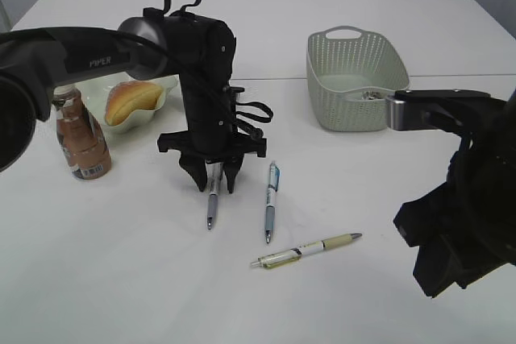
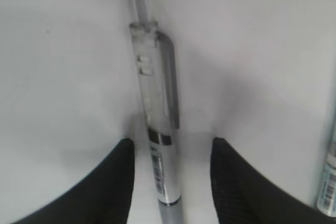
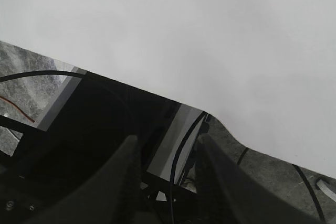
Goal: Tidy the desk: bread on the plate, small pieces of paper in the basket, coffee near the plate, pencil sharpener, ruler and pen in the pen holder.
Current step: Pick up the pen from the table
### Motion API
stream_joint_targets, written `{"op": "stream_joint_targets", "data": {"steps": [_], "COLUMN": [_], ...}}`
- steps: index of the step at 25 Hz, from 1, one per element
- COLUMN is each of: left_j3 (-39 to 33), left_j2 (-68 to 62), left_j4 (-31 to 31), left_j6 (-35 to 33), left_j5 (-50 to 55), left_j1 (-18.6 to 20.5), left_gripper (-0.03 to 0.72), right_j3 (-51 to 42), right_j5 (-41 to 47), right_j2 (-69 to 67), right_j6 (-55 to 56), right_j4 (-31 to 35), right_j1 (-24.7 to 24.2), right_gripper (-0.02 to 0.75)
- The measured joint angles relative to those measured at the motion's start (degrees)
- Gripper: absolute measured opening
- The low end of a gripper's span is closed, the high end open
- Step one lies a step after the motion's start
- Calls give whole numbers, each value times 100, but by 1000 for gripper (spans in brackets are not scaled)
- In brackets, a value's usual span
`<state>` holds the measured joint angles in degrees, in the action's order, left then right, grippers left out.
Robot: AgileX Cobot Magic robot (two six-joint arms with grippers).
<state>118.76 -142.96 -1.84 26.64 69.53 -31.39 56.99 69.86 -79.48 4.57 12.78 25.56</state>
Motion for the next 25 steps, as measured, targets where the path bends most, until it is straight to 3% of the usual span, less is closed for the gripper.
{"op": "stream_joint_targets", "data": {"steps": [10, 18, 25], "left_j3": [11, 44, 44], "left_j2": [-49, -67, -67], "left_j4": [-10, 44, 94], "left_j6": [0, -212, -464], "left_j5": [5, 14, 14], "left_j1": [0, 0, 0], "left_gripper": [293, 71, 66], "right_j3": [0, 0, 0], "right_j5": [0, 0, 0], "right_j2": [0, 0, 0], "right_j6": [-9, -9, -9], "right_j4": [0, 0, 0], "right_j1": [0, 0, 0], "right_gripper": [260, 260, 260]}}
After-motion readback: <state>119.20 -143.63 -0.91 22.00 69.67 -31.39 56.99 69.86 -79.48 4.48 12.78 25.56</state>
